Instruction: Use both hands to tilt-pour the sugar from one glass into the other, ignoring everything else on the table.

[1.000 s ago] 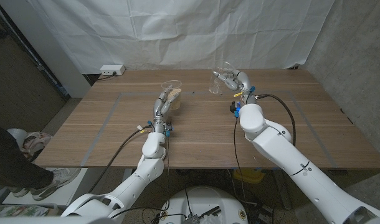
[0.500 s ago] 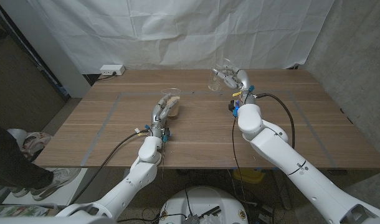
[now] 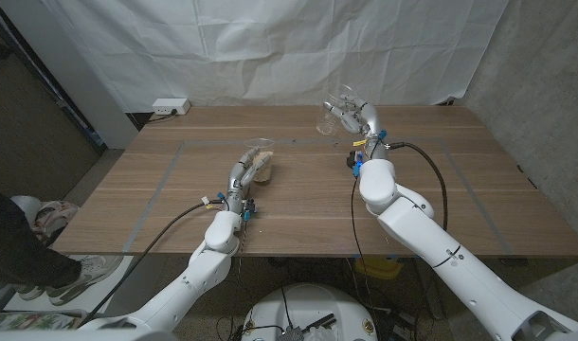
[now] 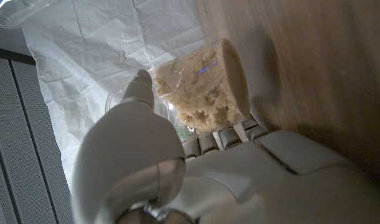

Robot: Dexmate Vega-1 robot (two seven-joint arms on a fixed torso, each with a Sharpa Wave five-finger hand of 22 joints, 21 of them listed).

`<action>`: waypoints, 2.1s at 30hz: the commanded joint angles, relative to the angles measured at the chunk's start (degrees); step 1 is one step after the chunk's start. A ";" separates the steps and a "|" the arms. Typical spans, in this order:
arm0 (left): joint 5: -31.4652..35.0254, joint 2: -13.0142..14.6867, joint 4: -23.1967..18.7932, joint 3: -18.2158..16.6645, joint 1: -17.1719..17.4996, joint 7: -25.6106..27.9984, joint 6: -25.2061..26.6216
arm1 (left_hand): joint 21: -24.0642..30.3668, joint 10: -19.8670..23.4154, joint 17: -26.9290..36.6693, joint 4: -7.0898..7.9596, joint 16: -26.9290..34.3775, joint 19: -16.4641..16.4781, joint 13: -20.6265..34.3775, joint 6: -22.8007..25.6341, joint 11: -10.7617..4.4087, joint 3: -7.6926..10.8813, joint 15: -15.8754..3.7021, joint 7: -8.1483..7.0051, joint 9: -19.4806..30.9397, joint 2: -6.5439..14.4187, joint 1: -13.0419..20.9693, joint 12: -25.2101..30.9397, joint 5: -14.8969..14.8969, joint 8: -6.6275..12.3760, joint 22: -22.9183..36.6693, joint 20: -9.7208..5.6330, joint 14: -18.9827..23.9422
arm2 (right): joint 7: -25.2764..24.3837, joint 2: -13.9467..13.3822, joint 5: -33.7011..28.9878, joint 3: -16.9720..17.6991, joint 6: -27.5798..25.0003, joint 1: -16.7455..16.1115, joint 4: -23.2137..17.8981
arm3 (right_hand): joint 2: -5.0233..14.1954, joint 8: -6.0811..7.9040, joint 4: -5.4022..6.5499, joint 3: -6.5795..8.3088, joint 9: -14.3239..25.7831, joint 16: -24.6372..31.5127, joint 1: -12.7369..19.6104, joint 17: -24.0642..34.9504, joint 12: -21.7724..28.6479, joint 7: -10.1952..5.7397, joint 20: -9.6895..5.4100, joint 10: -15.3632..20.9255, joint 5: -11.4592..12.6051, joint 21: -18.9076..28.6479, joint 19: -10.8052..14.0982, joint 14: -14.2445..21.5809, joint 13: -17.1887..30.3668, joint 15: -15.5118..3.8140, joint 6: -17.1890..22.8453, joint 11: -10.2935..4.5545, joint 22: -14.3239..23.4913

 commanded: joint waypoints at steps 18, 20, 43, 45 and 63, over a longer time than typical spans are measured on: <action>2.76 7.19 -8.63 -0.28 3.14 -2.71 0.35 | -1.15 -6.52 0.72 0.57 -0.07 -2.82 -0.31 -5.47 0.87 -2.54 -0.08 0.45 -0.04 -2.28 -1.57 -0.19 2.34 -3.58 0.20 1.57 -4.58 | -2.87 0.93 -3.34 0.77 5.26 -2.38 0.46 | 0.09 -0.03 0.37 -0.22 0.16 -0.49 0.25 0.32 -0.01 -0.18 -3.67 0.33 0.42 0.56 0.02 0.50 0.16 -8.88 0.39 -0.09 0.03; 3.44 7.10 -8.83 -0.40 3.44 -1.91 -0.01 | -1.27 -5.46 0.92 0.94 0.33 -3.06 -0.38 -3.85 0.51 -3.17 0.03 -0.35 0.00 -2.30 -2.11 0.81 3.20 -3.06 0.23 1.67 -4.95 | -2.98 1.06 -3.58 0.81 5.74 -2.56 0.58 | 0.14 -0.03 0.39 -0.20 0.17 -0.50 0.27 0.33 -0.02 -0.17 -3.68 0.36 0.45 0.60 0.04 0.55 0.15 -8.90 0.41 -0.12 0.02; 4.56 6.47 -8.41 -1.40 3.40 -0.47 -1.39 | 0.32 7.38 0.62 -0.14 3.02 0.71 -1.31 10.83 -1.40 -4.97 -2.92 -3.79 -0.19 -0.93 2.50 4.54 8.69 -1.15 0.26 0.45 2.16 | -3.66 2.91 -5.98 0.77 7.76 -2.43 2.29 | 0.23 -0.12 0.75 -0.28 0.20 -0.85 0.11 0.42 -0.09 -0.23 -3.71 0.52 0.64 0.93 -0.02 0.64 0.12 -8.83 0.39 -0.26 -0.05; 3.12 8.56 -9.38 -1.06 3.07 -4.14 0.12 | -0.10 4.19 0.54 0.39 2.01 -0.47 -1.30 7.16 -0.33 -6.52 -1.97 -2.35 -0.15 -2.13 1.30 3.03 8.76 -3.16 0.28 1.06 -0.04 | -3.53 3.04 -5.96 0.76 8.16 -2.23 2.72 | 0.30 -0.10 0.79 -0.25 0.21 -0.84 0.10 0.43 -0.09 -0.23 -3.73 0.56 0.66 0.95 -0.02 0.74 0.10 -8.86 0.44 -0.26 -0.05; 0.77 12.08 -8.31 0.18 0.62 -13.47 0.56 | -3.52 -19.52 1.81 3.84 -0.52 -9.14 -0.93 -18.51 2.81 -14.40 4.87 3.05 -0.26 -4.74 -4.10 -0.50 11.73 -5.40 0.72 3.52 -14.59 | -3.86 3.74 -6.77 0.91 8.67 -2.27 2.74 | 0.29 -0.19 1.04 -0.31 0.19 -1.04 -0.03 0.50 -0.14 -0.24 -3.75 0.67 0.75 1.17 -0.03 0.85 0.05 -8.85 0.39 -0.11 -0.10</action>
